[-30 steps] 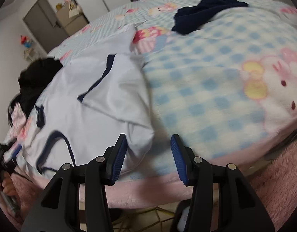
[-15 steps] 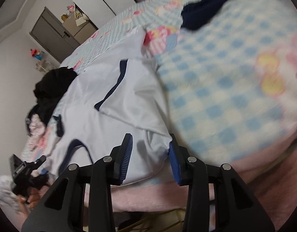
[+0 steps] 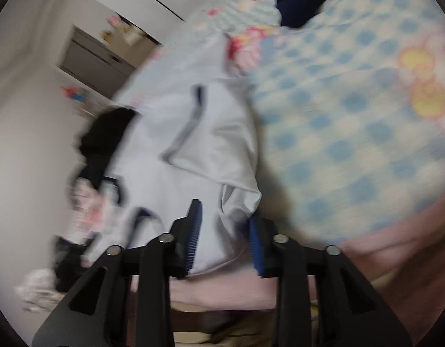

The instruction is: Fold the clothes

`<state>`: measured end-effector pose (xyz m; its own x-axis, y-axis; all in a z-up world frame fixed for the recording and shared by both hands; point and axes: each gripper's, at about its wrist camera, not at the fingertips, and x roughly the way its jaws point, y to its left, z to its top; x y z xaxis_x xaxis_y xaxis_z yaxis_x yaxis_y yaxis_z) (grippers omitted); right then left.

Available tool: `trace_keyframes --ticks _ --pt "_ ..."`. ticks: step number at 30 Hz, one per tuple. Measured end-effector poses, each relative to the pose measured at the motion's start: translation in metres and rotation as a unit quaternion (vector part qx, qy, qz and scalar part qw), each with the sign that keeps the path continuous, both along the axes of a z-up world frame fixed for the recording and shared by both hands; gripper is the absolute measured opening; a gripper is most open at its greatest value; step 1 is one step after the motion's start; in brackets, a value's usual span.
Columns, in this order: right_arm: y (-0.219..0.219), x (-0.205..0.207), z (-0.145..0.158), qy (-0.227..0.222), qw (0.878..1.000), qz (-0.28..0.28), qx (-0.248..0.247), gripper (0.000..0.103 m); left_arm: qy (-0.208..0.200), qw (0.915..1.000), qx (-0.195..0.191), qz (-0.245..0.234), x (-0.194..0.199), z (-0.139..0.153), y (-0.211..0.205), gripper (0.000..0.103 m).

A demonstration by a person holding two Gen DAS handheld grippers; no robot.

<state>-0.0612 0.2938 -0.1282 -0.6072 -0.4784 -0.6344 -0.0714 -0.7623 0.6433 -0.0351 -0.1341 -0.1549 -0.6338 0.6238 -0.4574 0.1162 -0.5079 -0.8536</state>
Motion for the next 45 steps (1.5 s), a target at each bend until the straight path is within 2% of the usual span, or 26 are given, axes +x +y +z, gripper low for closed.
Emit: trace_keyframes --ticks 1,2,3,4,6,11,13,15,17,19,21,24,25,26,30,31,33,34,37,39,41,42,43,45 --pt "0.001 0.002 0.002 0.001 0.999 -0.016 0.028 0.027 -0.006 0.9992 -0.040 0.000 -0.001 0.003 0.005 0.034" --pt "0.002 0.001 0.002 -0.010 0.997 -0.031 0.063 0.024 -0.016 0.9981 -0.060 0.004 0.000 0.001 0.005 0.025" --pt "0.003 0.001 0.000 -0.022 0.994 -0.046 0.093 0.023 -0.028 0.9973 -0.067 0.011 0.001 -0.003 0.003 0.018" --pt "0.007 -0.001 -0.006 -0.038 0.993 -0.052 0.096 0.023 -0.041 0.9962 -0.075 0.018 0.002 -0.007 0.000 0.011" --pt "0.013 -0.002 -0.013 -0.050 0.995 -0.053 0.067 0.022 -0.057 0.9950 -0.076 0.029 0.003 -0.013 -0.004 0.011" --pt "0.004 -0.012 -0.018 -0.030 0.999 -0.010 -0.013 0.034 -0.031 0.9993 -0.002 0.020 0.002 -0.017 -0.006 0.012" --pt "-0.004 -0.017 -0.022 -0.029 0.999 0.001 -0.015 0.034 -0.023 0.9996 0.007 0.015 -0.002 -0.016 -0.001 0.012" --pt "-0.011 -0.018 -0.022 -0.021 1.000 0.009 -0.019 0.028 -0.006 0.9998 0.012 0.016 -0.002 -0.013 0.000 0.012" --pt "-0.018 -0.016 -0.017 -0.008 1.000 0.018 -0.016 0.026 0.005 0.9998 0.003 0.017 -0.005 -0.009 0.005 0.011" --pt "-0.026 -0.017 -0.018 -0.015 0.999 0.017 0.030 0.026 -0.002 0.9998 -0.011 0.014 -0.010 -0.009 0.013 0.013" --pt "-0.027 -0.022 -0.026 -0.035 0.999 0.015 0.037 0.027 -0.031 0.9993 -0.005 0.022 -0.014 -0.024 0.015 0.015" --pt "-0.033 -0.029 -0.030 -0.037 0.999 0.018 0.033 0.040 -0.052 0.9974 0.013 0.049 -0.017 -0.043 0.019 0.015" --pt "-0.036 -0.032 -0.031 -0.035 0.999 0.020 0.030 0.050 -0.055 0.9970 0.017 0.051 -0.019 -0.045 0.022 0.015" --pt "-0.036 -0.033 -0.032 -0.037 0.999 0.023 0.028 0.055 -0.058 0.9968 0.023 0.050 -0.021 -0.047 0.023 0.015" --pt "-0.040 -0.038 -0.036 -0.041 0.998 0.025 0.028 0.055 -0.064 0.9963 0.045 0.036 -0.026 -0.051 0.022 0.015" --pt "-0.042 -0.037 -0.036 -0.040 0.998 0.029 0.032 0.056 -0.066 0.9965 0.041 0.032 -0.027 -0.050 0.024 0.015" --pt "-0.043 -0.038 -0.034 -0.029 0.998 0.040 0.028 0.069 -0.068 0.9972 0.021 0.021 -0.030 -0.046 0.029 0.015" --pt "-0.043 -0.036 -0.033 -0.022 0.998 0.050 0.030 0.079 -0.068 0.9976 0.005 0.012 -0.032 -0.043 0.032 0.016" --pt "-0.059 -0.034 -0.026 -0.018 0.993 0.073 0.095 0.080 -0.060 0.9977 -0.030 -0.008 -0.036 -0.037 0.041 0.017" --pt "-0.065 -0.032 -0.022 -0.009 0.991 0.066 0.115 0.074 -0.056 0.9978 -0.033 -0.007 -0.036 -0.035 0.041 0.017" --pt "-0.065 -0.028 -0.015 0.006 0.990 0.061 0.127 0.041 -0.050 0.9980 -0.039 0.002 -0.033 -0.032 0.042 0.015" --pt "-0.061 -0.026 -0.010 0.016 0.992 0.059 0.115 0.033 -0.044 0.9978 -0.049 0.005 -0.032 -0.028 0.044 0.014" --pt "-0.057 -0.024 -0.006 0.026 0.993 0.059 0.100 0.019 -0.035 0.9974 -0.062 0.004 -0.032 -0.023 0.046 0.012" --pt "-0.051 -0.024 0.000 0.051 0.995 0.066 0.052 0.018 -0.016 0.9963 -0.085 -0.002 -0.033 -0.014 0.052 0.012"
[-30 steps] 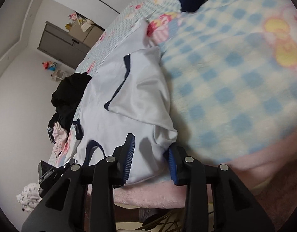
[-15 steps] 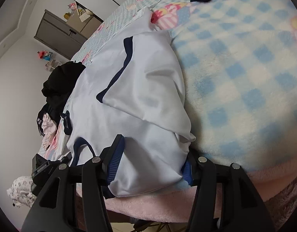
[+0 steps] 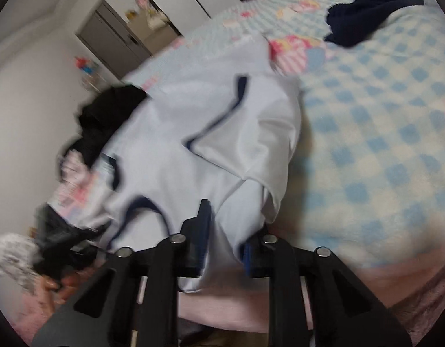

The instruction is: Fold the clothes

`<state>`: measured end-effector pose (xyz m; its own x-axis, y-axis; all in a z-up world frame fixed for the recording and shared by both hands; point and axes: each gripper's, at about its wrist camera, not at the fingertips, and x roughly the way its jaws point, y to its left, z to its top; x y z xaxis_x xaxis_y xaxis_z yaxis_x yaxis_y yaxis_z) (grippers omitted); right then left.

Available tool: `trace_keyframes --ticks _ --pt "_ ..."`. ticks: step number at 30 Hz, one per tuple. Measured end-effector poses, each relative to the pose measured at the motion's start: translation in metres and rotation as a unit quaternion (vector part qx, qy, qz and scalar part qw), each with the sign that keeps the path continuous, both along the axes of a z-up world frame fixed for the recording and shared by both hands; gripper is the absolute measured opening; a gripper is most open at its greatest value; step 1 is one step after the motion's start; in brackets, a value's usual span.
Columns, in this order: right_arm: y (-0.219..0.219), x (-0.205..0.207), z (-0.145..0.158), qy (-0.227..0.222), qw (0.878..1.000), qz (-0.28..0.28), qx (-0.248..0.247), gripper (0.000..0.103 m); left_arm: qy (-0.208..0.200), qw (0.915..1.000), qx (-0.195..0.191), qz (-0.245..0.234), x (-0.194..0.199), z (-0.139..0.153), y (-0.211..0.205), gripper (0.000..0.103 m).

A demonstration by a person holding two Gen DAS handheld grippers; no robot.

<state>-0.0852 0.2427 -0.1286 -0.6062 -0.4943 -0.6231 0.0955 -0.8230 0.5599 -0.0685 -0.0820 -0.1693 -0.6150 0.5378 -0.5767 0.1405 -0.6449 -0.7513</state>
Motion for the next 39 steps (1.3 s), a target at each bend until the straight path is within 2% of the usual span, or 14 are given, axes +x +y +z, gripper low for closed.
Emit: trace_keyframes --ticks 1,2,5,8,10,11,14,19,22,26,30,33,36,39 --pt "0.002 -0.001 0.000 0.005 1.000 0.007 -0.026 0.019 0.007 1.0000 -0.004 -0.004 -0.003 0.003 0.002 0.012" --pt "0.002 -0.005 -0.005 -0.005 0.999 0.008 -0.033 0.020 0.004 1.0000 0.001 -0.006 -0.006 0.002 0.002 0.012" --pt "0.002 -0.021 -0.036 -0.071 0.997 -0.006 0.000 0.025 -0.023 0.9989 0.040 -0.008 -0.014 -0.012 -0.005 0.016" --pt "0.005 -0.028 -0.039 -0.074 0.997 -0.014 -0.026 0.024 -0.034 0.9974 0.062 -0.010 -0.012 -0.022 -0.013 0.016" --pt "0.003 -0.026 -0.033 -0.063 0.998 -0.007 -0.013 0.015 -0.035 0.9985 0.039 -0.014 -0.012 -0.017 -0.009 0.016" --pt "0.003 -0.026 -0.030 -0.058 0.998 -0.005 -0.009 0.010 -0.033 0.9991 0.023 -0.016 -0.012 -0.012 -0.005 0.010" --pt "0.008 -0.016 -0.013 -0.037 0.999 -0.011 -0.001 0.006 0.000 0.9992 -0.032 -0.024 0.002 0.017 -0.002 0.004" --pt "0.027 0.020 0.017 -0.021 1.000 -0.005 0.010 0.006 0.035 0.9982 -0.046 -0.018 0.021 0.056 -0.015 0.002" --pt "0.027 0.040 0.036 0.008 1.000 -0.003 0.000 0.006 0.040 0.9971 -0.059 -0.024 0.032 0.068 -0.018 0.002" --pt "0.030 0.066 0.051 0.018 1.000 -0.004 -0.005 0.005 0.030 0.9955 -0.078 -0.045 0.051 0.075 -0.017 0.002" --pt "0.025 0.089 0.062 0.016 1.000 0.005 -0.016 0.005 0.014 0.9952 -0.081 -0.054 0.067 0.084 -0.018 0.002" --pt "0.023 0.097 0.058 -0.002 1.000 0.004 -0.007 0.005 -0.003 0.9926 -0.098 -0.071 0.059 0.083 -0.015 0.003" --pt "0.026 0.088 0.048 -0.020 1.000 -0.005 -0.019 0.005 -0.017 0.9880 -0.120 -0.097 0.046 0.083 -0.010 0.003" --pt "0.028 0.080 0.050 -0.019 1.000 -0.003 -0.024 0.005 -0.019 0.9830 -0.136 -0.121 0.031 0.090 -0.008 0.003"
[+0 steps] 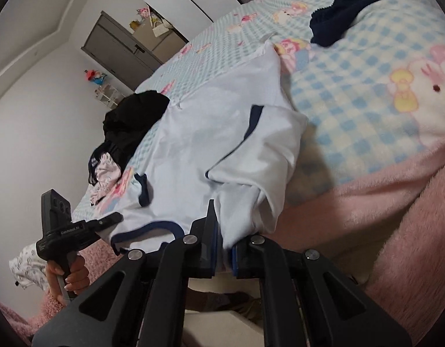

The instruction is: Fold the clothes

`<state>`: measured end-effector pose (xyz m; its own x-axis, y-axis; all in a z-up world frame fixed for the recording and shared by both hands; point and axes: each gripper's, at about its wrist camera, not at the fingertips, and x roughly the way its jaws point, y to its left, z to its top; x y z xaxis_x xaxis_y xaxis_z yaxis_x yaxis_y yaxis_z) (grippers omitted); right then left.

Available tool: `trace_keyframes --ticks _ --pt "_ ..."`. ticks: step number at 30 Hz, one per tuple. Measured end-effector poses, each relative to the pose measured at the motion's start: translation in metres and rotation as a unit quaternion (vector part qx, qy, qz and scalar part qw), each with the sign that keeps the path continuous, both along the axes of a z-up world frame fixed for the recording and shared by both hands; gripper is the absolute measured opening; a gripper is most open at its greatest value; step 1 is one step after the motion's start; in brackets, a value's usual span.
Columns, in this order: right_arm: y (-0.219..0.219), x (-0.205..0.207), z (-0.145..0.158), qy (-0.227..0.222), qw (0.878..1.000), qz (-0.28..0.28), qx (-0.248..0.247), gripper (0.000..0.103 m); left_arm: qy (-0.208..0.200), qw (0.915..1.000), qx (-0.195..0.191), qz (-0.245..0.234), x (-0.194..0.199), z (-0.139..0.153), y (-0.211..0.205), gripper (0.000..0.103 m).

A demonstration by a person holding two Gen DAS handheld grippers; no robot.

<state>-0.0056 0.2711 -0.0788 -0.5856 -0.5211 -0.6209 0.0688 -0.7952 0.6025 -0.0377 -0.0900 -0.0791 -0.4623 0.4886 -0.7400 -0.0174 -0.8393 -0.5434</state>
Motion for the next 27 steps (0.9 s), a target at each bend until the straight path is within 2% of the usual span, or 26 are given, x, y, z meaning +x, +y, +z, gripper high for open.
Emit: trace_keyframes --ticks 5,9,10,11,12,13,14,16,18,21,23,24,27 --pt "-0.002 -0.037 0.017 0.013 1.000 0.024 0.009 0.006 0.002 0.9991 -0.015 -0.039 -0.051 0.022 -0.001 0.003" --pt "-0.006 -0.096 0.034 0.034 0.998 0.025 0.039 0.006 -0.011 0.9988 -0.015 -0.046 -0.119 0.026 -0.001 0.007" --pt "-0.007 -0.112 0.037 0.039 0.998 0.024 0.046 0.006 -0.014 0.9986 -0.009 -0.049 -0.139 0.025 -0.002 0.017" --pt "-0.007 -0.128 0.038 0.043 0.998 0.017 0.053 0.006 -0.021 0.9986 0.003 -0.048 -0.159 0.021 -0.005 0.040" --pt "-0.007 -0.145 0.034 0.040 0.997 0.010 0.060 0.006 -0.030 0.9985 0.018 -0.042 -0.178 0.016 -0.008 0.054" --pt "-0.008 -0.162 0.031 0.037 0.997 0.003 0.067 0.008 -0.039 0.9981 0.032 -0.035 -0.198 0.011 -0.012 0.075" --pt "-0.008 -0.180 0.028 0.034 0.997 -0.004 0.074 0.013 -0.049 0.9975 0.042 -0.029 -0.215 0.008 -0.015 0.081" --pt "-0.006 -0.210 0.021 0.023 0.996 -0.015 0.082 0.018 -0.035 0.9984 0.038 -0.022 -0.225 0.016 -0.020 0.081" --pt "0.001 -0.222 0.019 0.018 0.997 -0.025 0.068 0.024 -0.012 0.9993 0.030 -0.018 -0.230 0.028 -0.025 0.081" --pt "0.012 -0.220 0.022 0.030 0.998 -0.038 0.047 0.036 0.020 0.9998 0.004 -0.002 -0.223 0.037 -0.036 0.081" --pt "0.017 -0.207 0.021 0.035 0.997 -0.048 0.053 0.050 0.030 0.9988 -0.029 0.024 -0.204 0.030 -0.046 0.081" --pt "0.019 -0.200 0.020 0.036 0.996 -0.052 0.059 0.053 0.030 0.9984 -0.032 0.035 -0.193 0.021 -0.051 0.081" --pt "0.027 -0.178 0.017 0.052 0.990 -0.091 0.098 0.066 0.017 0.9980 -0.001 0.061 -0.165 -0.012 -0.064 0.081"
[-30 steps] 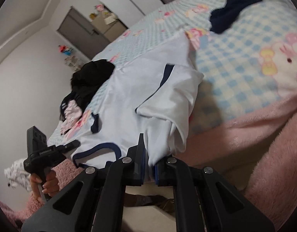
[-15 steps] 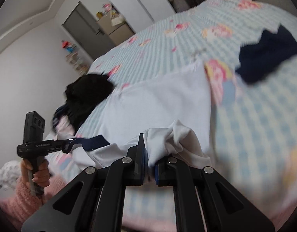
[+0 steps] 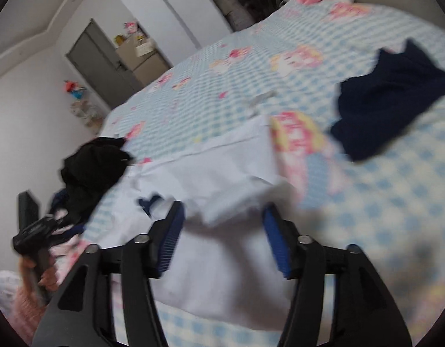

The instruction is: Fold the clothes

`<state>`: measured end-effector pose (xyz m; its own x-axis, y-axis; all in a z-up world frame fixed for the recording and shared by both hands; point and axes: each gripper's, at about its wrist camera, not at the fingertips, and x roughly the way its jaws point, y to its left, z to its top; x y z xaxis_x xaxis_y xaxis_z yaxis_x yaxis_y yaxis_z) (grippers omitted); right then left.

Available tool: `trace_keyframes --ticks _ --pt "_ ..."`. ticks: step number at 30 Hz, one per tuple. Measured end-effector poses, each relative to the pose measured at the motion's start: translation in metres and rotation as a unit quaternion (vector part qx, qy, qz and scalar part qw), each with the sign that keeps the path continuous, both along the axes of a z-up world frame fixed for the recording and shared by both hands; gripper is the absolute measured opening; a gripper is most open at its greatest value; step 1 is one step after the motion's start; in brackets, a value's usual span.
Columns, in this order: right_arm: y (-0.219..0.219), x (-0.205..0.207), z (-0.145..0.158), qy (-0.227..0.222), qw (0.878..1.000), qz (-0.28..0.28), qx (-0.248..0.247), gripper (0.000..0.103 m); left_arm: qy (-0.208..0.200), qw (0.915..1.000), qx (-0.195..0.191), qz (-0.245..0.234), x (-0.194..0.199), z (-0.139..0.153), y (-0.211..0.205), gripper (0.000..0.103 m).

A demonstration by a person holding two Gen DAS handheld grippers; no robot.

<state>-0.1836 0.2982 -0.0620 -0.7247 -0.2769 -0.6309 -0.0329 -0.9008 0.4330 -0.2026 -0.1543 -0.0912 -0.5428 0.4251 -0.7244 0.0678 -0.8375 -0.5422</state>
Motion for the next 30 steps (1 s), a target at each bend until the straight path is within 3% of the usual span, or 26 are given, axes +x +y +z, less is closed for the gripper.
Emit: trace_keyframes --ticks 1,3,5,7,10,13,14,15,16,17,19,20,25,28,30 --pt "0.003 0.007 -0.001 0.007 1.000 -0.016 0.015 0.071 -0.006 0.9998 0.014 0.012 0.007 -0.012 -0.004 0.081" --pt "0.013 0.017 -0.003 0.017 0.998 -0.051 0.034 0.076 -0.025 0.9989 0.000 0.039 0.017 -0.031 -0.009 0.075" --pt "0.018 0.017 -0.007 -0.006 0.999 -0.043 0.028 0.078 -0.043 0.9952 -0.063 0.061 0.022 -0.042 -0.009 0.055" --pt "0.020 0.017 -0.012 -0.030 0.999 -0.017 0.016 0.078 -0.039 0.9921 -0.090 0.078 0.027 -0.041 -0.010 0.051" --pt "0.013 0.026 -0.022 -0.040 0.999 0.023 0.009 0.078 -0.012 0.9959 -0.035 0.082 0.034 -0.034 -0.017 0.051" --pt "0.006 0.025 -0.040 -0.058 0.997 0.046 -0.012 0.083 -0.011 0.9965 0.076 0.032 0.029 -0.046 -0.018 0.078" --pt "0.006 0.020 -0.048 -0.068 0.996 0.052 -0.034 0.086 -0.019 0.9946 0.100 0.020 0.026 -0.054 -0.014 0.078" --pt "0.007 0.014 -0.058 -0.079 0.993 0.057 -0.060 0.086 -0.026 0.9958 0.085 0.021 0.023 -0.059 -0.009 0.071" --pt "0.007 0.009 -0.065 -0.091 0.992 0.055 -0.070 0.084 -0.032 0.9979 0.051 0.026 0.020 -0.062 -0.004 0.038" --pt "0.007 0.003 -0.072 -0.102 0.990 0.053 -0.081 0.065 -0.034 0.9986 0.032 0.025 0.018 -0.061 0.002 0.027" --pt "0.005 0.005 -0.065 -0.095 0.990 0.063 -0.084 0.034 -0.009 0.9995 0.021 0.023 0.026 -0.045 0.008 0.020" --pt "0.003 0.010 -0.055 -0.081 0.991 0.072 -0.079 0.025 0.005 0.9996 0.018 0.020 0.032 -0.034 0.011 0.020" --pt "0.000 0.045 -0.009 -0.035 0.993 0.092 -0.069 0.020 0.046 0.9989 -0.002 -0.002 0.068 0.007 0.021 0.019" --pt "0.004 0.073 0.006 -0.018 0.993 0.092 -0.077 0.021 0.030 0.9995 -0.005 -0.009 0.097 0.005 0.021 0.020" --pt "0.007 0.091 -0.004 -0.023 0.994 0.084 -0.062 0.024 0.006 0.9999 -0.005 -0.009 0.109 -0.005 0.015 0.020"
